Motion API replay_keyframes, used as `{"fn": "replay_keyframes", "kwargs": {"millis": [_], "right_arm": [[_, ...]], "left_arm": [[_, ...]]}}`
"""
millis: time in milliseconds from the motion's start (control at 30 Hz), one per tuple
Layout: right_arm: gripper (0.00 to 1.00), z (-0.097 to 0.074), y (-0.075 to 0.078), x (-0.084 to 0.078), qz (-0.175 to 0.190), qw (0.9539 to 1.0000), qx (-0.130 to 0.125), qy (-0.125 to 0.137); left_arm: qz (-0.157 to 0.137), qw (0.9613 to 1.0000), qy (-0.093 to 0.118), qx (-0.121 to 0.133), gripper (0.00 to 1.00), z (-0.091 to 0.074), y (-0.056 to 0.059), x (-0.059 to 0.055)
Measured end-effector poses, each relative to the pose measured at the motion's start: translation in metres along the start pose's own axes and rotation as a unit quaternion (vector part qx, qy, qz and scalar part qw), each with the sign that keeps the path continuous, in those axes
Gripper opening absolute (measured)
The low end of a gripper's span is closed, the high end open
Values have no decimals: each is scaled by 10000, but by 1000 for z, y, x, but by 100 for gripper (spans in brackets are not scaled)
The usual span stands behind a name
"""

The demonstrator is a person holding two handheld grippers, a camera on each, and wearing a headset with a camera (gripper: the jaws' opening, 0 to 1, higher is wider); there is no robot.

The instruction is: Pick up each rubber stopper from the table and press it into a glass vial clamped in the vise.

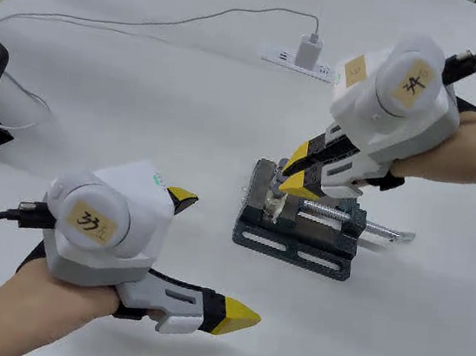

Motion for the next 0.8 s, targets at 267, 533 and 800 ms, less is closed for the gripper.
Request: {"fn": "replay_keyframes", "kwargs": {"millis": [267, 533, 800], "right_arm": [[0, 10, 2, -4, 137, 9994, 234, -193], [0, 12, 2, -5, 213, 9991, 303, -198], [0, 11, 2, -6, 177, 9987, 408, -233]], "left_arm": [[-55, 10000, 5, 46, 93, -1, -3, -2], [-80, 9999, -30, 71, 93, -1, -6, -5], [-103, 9999, -15, 61, 93, 1, -6, -4]]}}
Point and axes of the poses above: the centre of the closed fingertips' face, and the gripper's own axes: z roughly forward along the fingers, y roughly to its right, x roughly out of its top, the point moved 6 cm from there along -z, roughly backward along the fingers, and after that the axes turned 2 degrees about x, right-handed, at the moved point
